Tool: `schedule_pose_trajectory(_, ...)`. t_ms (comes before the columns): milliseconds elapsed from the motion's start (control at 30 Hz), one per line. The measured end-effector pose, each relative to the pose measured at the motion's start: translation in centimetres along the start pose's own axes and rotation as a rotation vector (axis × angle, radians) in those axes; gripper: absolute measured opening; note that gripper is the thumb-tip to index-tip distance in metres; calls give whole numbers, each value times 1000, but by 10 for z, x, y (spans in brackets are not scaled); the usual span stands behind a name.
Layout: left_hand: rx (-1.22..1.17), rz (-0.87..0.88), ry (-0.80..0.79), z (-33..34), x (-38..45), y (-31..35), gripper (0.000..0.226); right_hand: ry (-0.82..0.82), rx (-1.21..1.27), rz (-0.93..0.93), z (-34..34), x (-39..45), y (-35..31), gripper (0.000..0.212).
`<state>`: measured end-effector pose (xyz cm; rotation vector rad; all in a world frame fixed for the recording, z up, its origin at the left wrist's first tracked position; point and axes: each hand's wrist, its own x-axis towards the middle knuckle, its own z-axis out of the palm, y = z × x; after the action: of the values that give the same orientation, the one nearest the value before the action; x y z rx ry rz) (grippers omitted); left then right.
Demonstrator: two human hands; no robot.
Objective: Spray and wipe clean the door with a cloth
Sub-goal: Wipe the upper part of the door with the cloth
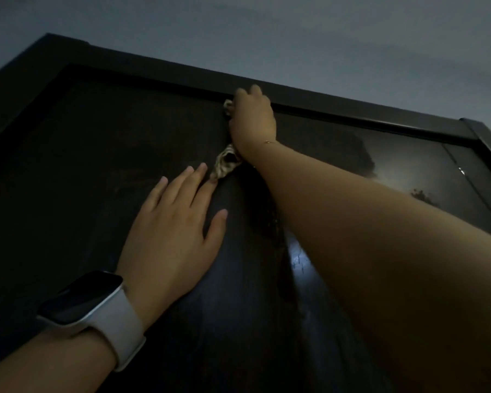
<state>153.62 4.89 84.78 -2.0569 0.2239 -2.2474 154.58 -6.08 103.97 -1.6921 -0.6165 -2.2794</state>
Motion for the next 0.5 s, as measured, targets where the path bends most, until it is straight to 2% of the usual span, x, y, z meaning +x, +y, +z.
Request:
schedule_pose_trajectory(67,-3,-7,-13,-1,1,1,69,5,-12,3,-6,-1,21,27)
schedule_pose_trajectory(333,-12,-42,-22,0,1,1,71,90,-141,262,-46,-12,170,21)
schedule_pose_trajectory(500,-47,-59,1,-1,1,3,72,76,-141,391,-50,-14,178,25)
